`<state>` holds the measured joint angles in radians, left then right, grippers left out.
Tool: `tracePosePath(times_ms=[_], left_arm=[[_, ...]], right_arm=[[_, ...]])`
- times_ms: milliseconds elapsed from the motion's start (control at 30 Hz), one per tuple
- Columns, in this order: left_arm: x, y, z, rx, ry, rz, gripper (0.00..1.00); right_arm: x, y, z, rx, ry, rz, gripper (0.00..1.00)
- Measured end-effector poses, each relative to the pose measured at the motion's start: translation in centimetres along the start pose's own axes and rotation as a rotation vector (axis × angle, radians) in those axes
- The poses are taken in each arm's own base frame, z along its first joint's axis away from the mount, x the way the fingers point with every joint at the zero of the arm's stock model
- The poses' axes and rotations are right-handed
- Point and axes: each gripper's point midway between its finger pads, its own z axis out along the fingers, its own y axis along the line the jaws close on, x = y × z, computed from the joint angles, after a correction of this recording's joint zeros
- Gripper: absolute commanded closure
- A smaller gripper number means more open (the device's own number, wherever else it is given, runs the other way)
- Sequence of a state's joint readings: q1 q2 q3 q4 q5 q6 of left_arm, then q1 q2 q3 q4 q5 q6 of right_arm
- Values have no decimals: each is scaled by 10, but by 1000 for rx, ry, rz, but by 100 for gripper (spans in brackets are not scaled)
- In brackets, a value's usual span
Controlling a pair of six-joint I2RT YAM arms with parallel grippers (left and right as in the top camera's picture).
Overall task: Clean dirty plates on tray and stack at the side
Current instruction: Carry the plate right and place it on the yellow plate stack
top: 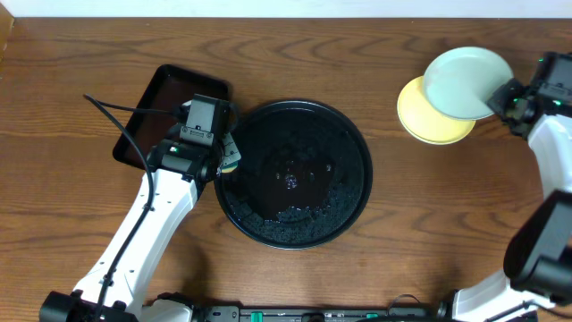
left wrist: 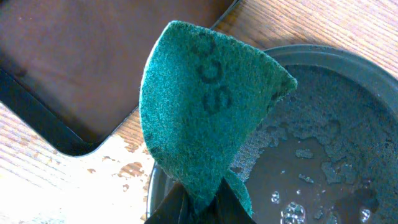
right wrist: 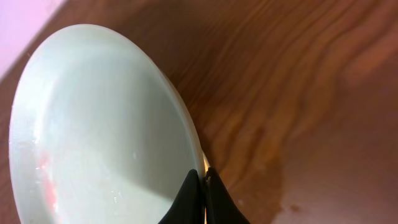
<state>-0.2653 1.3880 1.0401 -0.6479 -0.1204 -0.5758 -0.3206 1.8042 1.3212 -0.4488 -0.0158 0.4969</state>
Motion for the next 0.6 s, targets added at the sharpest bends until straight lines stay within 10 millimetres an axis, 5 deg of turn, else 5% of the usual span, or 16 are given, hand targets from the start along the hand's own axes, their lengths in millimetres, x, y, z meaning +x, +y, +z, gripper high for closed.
tracePosePath(times_ms=[100,133,167,200,433,600], left_arm=[[0,0,0,2,1,0,92],[0,0,0,2,2,0,92],[0,0,0,2,2,0,93],[0,0,0,2,2,0,93],[-2,-2,0,9,-7,-2,92],[-16,-9,0,42,-60,10,93]], right_arm=[[15,9,22,-35,50,-12,91],[22,13,27,-49,73,-15,73],[28,17,31,-63,92,-22,32],[33,21,33,-74,109,-35,7],[66,35,24,-89,213,-125,1],[79,42,-17,-85,257,-161,1]])
